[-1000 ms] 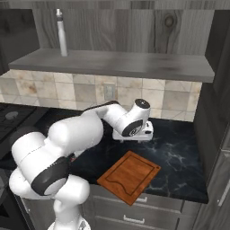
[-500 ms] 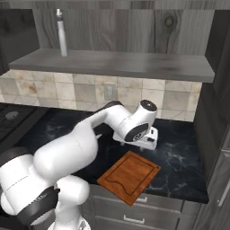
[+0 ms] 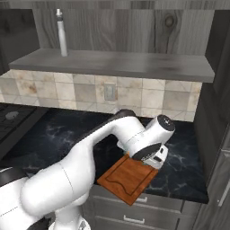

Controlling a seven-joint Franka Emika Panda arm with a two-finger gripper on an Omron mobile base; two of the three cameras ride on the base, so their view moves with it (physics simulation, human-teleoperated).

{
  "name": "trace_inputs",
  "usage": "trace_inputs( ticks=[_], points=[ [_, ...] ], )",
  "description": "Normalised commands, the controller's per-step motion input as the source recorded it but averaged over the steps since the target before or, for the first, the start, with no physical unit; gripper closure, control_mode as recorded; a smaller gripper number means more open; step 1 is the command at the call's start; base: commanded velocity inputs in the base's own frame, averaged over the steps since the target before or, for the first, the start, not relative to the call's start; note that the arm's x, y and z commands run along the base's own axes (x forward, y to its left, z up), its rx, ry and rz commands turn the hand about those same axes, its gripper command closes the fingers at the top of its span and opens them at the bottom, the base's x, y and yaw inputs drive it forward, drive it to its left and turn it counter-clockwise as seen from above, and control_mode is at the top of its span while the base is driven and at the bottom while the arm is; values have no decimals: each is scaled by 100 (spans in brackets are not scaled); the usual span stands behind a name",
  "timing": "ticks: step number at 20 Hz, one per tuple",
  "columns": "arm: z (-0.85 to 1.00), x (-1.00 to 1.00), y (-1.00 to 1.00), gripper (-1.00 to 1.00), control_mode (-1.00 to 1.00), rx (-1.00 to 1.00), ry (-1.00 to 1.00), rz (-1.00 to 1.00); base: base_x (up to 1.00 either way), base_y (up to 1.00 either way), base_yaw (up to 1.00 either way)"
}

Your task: Move the cutting board and knife to the sink. Then move spray from the cabinet to the counter.

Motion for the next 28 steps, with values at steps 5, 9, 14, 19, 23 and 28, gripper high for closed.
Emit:
trace_inputs(
  ticks=[5,9,14,19,23,28],
  points=[
    [2,-70,-16,-100,-100,12,1,-18,0,0,0],
    [0,-56,-13,-100,-100,9,3,-18,0,0,0],
    [-3,-51,-19,-100,-100,9,1,-14,0,0,0],
    [-18,-27,-6,-100,-100,9,0,-3,0,0,0],
    [-18,-25,-10,-100,-100,16,-6,3,0,0,0],
    [-20,-14,-13,-100,-100,22,-2,1,0,0,0]
  ],
)
